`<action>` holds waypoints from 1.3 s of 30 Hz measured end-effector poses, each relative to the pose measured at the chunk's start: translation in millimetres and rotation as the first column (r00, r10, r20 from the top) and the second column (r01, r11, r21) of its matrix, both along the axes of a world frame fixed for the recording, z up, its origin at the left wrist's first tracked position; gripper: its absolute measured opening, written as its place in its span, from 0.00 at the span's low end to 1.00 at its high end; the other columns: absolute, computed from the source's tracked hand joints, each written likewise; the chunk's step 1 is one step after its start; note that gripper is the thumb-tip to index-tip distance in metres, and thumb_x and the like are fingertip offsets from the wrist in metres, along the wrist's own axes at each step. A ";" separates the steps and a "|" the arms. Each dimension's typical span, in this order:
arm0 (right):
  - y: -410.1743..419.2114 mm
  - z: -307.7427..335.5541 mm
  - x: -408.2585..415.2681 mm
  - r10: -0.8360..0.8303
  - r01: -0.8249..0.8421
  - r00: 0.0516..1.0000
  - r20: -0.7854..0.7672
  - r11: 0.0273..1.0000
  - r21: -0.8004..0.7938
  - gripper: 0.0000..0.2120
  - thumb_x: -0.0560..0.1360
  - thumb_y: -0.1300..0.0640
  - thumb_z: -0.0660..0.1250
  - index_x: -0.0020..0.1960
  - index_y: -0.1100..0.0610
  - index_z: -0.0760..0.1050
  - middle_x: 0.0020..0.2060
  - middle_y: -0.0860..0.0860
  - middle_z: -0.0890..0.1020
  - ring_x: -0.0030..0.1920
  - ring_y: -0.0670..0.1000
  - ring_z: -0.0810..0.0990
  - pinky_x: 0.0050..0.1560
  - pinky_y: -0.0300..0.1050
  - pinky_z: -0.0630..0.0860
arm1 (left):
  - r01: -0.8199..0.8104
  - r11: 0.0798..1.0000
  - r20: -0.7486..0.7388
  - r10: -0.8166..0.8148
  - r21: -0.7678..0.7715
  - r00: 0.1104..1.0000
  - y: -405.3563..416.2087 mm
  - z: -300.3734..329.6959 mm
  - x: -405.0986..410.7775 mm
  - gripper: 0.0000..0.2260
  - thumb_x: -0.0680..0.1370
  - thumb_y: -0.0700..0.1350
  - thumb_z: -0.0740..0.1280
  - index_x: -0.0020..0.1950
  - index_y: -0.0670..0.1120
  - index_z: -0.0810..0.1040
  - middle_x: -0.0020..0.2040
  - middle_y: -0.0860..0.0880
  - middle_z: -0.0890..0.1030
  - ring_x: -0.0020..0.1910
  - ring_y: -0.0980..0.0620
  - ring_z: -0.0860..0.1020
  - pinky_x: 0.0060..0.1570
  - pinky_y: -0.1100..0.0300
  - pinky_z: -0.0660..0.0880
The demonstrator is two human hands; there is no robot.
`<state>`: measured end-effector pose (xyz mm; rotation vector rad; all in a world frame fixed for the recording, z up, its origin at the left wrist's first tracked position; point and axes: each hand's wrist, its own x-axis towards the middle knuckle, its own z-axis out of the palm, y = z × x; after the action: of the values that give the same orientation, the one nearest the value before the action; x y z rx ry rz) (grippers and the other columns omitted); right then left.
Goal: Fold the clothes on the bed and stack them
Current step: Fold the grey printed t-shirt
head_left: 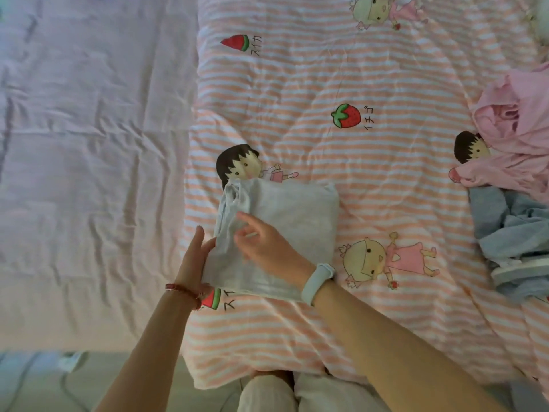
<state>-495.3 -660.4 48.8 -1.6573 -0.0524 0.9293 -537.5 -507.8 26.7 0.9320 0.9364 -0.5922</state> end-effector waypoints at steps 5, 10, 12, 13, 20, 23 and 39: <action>-47.0 -13.3 -20.8 0.006 0.366 0.735 0.678 0.838 -0.404 0.14 0.74 0.65 0.59 0.57 0.61 0.77 0.50 0.57 0.79 0.53 0.58 0.76 0.53 0.53 0.74 | 0.401 0.636 -0.067 -0.482 0.660 0.874 -18.5 -5.4 4.7 0.18 0.72 0.61 0.66 0.46 0.46 0.77 0.44 0.49 0.80 0.44 0.48 0.79 0.39 0.59 0.73; -68.0 -37.7 -38.8 0.325 0.244 0.744 0.583 0.681 -0.690 0.21 0.77 0.54 0.57 0.70 0.57 0.68 0.71 0.61 0.63 0.73 0.63 0.57 0.69 0.65 0.50 | 0.436 0.196 -0.257 -0.576 0.878 0.776 -34.8 -16.4 4.6 0.17 0.79 0.49 0.57 0.31 0.45 0.63 0.29 0.48 0.70 0.30 0.48 0.69 0.27 0.59 0.60; -70.8 -50.3 -41.8 0.391 0.157 0.771 0.502 0.648 -0.745 0.25 0.78 0.48 0.48 0.74 0.51 0.60 0.75 0.58 0.54 0.75 0.60 0.47 0.70 0.63 0.43 | 0.363 0.276 -0.176 -0.527 0.890 0.831 -27.6 -18.9 -0.7 0.18 0.81 0.45 0.55 0.31 0.45 0.61 0.28 0.48 0.68 0.29 0.51 0.66 0.27 0.59 0.59; -74.0 -57.3 -41.2 0.440 0.113 0.768 0.465 0.622 -0.775 0.26 0.78 0.45 0.45 0.75 0.49 0.57 0.76 0.57 0.50 0.75 0.58 0.43 0.71 0.62 0.41 | 0.320 0.349 -0.123 -0.484 0.881 0.866 -21.6 -19.2 -3.8 0.18 0.81 0.44 0.55 0.31 0.45 0.61 0.29 0.49 0.67 0.29 0.52 0.65 0.28 0.59 0.58; -85.8 -80.3 -29.0 0.640 -0.112 0.725 0.255 0.475 -0.873 0.26 0.79 0.41 0.40 0.75 0.44 0.41 0.76 0.52 0.39 0.74 0.55 0.35 0.71 0.62 0.35 | 0.347 0.497 -0.083 -0.477 0.796 0.875 -6.0 -20.2 -2.0 0.10 0.80 0.44 0.58 0.41 0.42 0.71 0.33 0.51 0.70 0.35 0.51 0.67 0.33 0.62 0.64; -76.5 -65.4 -36.5 0.555 -0.002 0.730 0.398 0.584 -0.812 0.26 0.79 0.44 0.48 0.74 0.52 0.58 0.75 0.59 0.54 0.75 0.62 0.47 0.70 0.66 0.41 | 0.341 0.524 -0.058 -0.482 0.781 0.874 -6.5 -17.8 11.1 0.07 0.78 0.50 0.62 0.50 0.47 0.72 0.40 0.54 0.75 0.40 0.53 0.74 0.38 0.60 0.70; -109.6 -76.7 -57.8 0.869 -0.377 0.409 0.278 0.438 -0.816 0.43 0.75 0.66 0.55 0.69 0.41 0.26 0.68 0.49 0.25 0.69 0.56 0.24 0.68 0.57 0.27 | 0.344 0.146 -0.219 -0.533 0.928 0.817 -33.6 -47.2 6.7 0.07 0.81 0.48 0.53 0.47 0.46 0.59 0.32 0.51 0.69 0.33 0.44 0.71 0.32 0.54 0.64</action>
<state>-553.1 -770.0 -27.9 -2.6958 -1.1672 0.8991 -530.8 -541.4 -20.5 2.4408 0.7971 -0.3690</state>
